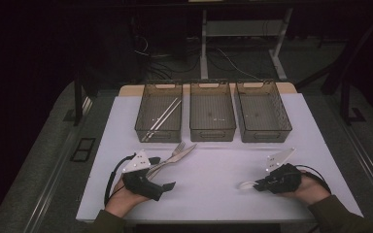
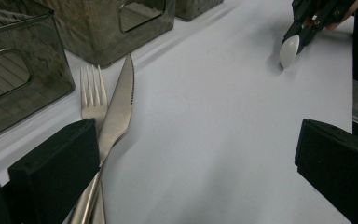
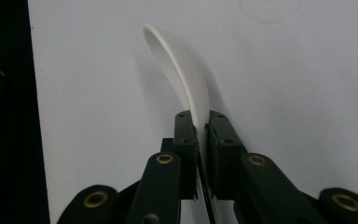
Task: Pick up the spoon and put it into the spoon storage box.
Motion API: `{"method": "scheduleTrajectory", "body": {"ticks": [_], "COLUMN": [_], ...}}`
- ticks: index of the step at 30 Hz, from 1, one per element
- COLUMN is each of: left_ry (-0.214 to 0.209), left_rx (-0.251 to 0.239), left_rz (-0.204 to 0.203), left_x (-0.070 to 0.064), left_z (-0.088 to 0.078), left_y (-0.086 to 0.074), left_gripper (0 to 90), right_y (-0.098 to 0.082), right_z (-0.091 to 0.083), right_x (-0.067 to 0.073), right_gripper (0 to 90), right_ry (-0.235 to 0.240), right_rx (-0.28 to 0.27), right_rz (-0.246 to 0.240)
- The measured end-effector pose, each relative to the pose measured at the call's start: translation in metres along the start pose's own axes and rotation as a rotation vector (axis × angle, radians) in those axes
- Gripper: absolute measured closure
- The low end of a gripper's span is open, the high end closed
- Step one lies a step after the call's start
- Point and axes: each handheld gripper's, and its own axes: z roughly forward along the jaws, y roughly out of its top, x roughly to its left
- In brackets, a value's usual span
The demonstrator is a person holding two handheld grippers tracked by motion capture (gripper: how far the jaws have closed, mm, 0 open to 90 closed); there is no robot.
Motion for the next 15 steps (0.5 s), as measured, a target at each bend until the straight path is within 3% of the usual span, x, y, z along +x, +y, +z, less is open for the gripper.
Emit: {"method": "scheduleTrajectory", "body": {"ticks": [7, 15], "left_ry": [-0.025, -0.035], "left_rx": [-0.025, -0.008], "left_rz": [0.008, 0.016], "left_x": [0.0019, 0.0041], "left_z": [0.0017, 0.004], "left_y": [-0.0018, -0.0026], "left_gripper": [0.0, 0.0], "right_y": [0.0006, 0.002], "right_z": [-0.0017, -0.0074], "right_x": [-0.0008, -0.0018], "right_gripper": [82.9, 82.9], "right_ry": [0.012, 0.016], "right_rx": [-0.015, -0.071], "right_rz": [0.016, 0.058]}}
